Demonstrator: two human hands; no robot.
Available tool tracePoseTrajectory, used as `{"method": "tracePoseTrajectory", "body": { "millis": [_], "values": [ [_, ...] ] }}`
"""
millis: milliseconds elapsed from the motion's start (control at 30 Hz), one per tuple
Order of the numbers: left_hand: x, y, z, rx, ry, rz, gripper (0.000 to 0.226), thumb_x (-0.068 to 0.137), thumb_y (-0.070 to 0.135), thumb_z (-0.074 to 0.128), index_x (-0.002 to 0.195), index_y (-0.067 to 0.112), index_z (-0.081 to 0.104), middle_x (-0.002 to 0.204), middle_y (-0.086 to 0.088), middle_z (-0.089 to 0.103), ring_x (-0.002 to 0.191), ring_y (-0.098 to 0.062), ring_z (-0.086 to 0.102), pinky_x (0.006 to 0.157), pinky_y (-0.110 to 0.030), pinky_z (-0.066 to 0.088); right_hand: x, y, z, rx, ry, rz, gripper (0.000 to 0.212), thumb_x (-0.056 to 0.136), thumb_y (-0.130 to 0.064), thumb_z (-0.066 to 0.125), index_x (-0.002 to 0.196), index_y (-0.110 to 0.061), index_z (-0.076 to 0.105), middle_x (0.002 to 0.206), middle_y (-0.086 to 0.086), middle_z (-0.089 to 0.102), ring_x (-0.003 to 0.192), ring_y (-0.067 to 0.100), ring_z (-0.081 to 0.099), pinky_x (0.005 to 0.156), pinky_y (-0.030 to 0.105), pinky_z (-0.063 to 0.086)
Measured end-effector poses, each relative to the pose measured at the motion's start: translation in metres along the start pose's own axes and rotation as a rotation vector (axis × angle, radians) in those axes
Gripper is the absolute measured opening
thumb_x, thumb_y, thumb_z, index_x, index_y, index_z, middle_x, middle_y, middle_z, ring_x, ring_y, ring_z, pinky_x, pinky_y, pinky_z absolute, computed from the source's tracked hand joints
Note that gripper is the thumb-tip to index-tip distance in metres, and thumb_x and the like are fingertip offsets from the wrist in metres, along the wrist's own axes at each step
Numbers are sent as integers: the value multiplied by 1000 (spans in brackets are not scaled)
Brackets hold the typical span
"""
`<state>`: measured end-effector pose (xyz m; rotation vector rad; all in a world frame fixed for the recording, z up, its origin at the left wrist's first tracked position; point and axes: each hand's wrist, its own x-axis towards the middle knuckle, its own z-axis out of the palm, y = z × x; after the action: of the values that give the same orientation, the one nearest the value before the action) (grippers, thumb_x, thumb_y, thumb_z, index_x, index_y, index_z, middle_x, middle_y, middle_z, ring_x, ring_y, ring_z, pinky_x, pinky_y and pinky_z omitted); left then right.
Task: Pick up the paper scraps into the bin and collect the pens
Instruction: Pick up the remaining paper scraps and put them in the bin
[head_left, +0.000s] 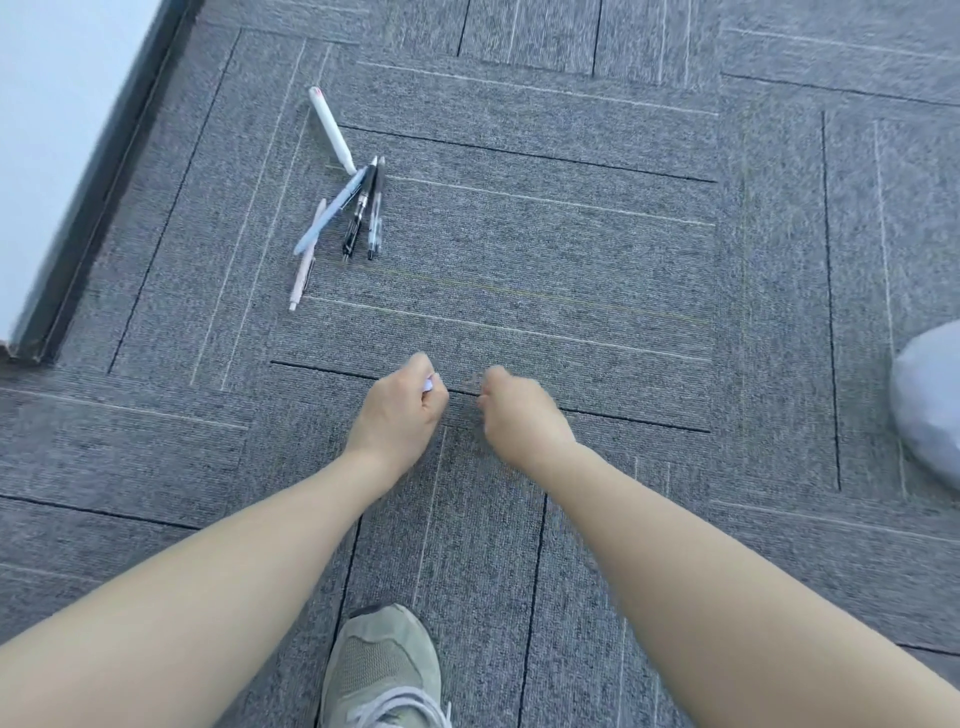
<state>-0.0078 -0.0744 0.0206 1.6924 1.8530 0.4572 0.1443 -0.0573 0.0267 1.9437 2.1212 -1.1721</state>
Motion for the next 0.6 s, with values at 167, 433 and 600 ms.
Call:
{"method": "tracePoseTrajectory", "body": {
  "millis": [167,433,600],
  "values": [
    [41,96,-2,-259,21,105,26,95,19,40,72,7,41,56,-1,42,50,-14,34,48,-31,28,-28,29,-102,471,501,145,12,98,-21,46,90,-16,53,77,0,58,63,13,49,52,27,33],
    [70,419,9,-699,-220,644,28,92,16,43,66,16,33,54,6,31,50,-11,27,48,-29,26,-162,125,-336,578,1261,257,10,81,-30,50,71,-29,51,56,-6,58,52,17,46,59,37,39],
    [46,542,72,-344,-543,755,27,89,21,45,64,16,36,58,3,41,59,-23,39,49,-31,28,-221,205,-366,632,1134,513,14,87,-15,53,73,-14,55,62,3,58,48,19,41,53,33,36]
  ]
}}
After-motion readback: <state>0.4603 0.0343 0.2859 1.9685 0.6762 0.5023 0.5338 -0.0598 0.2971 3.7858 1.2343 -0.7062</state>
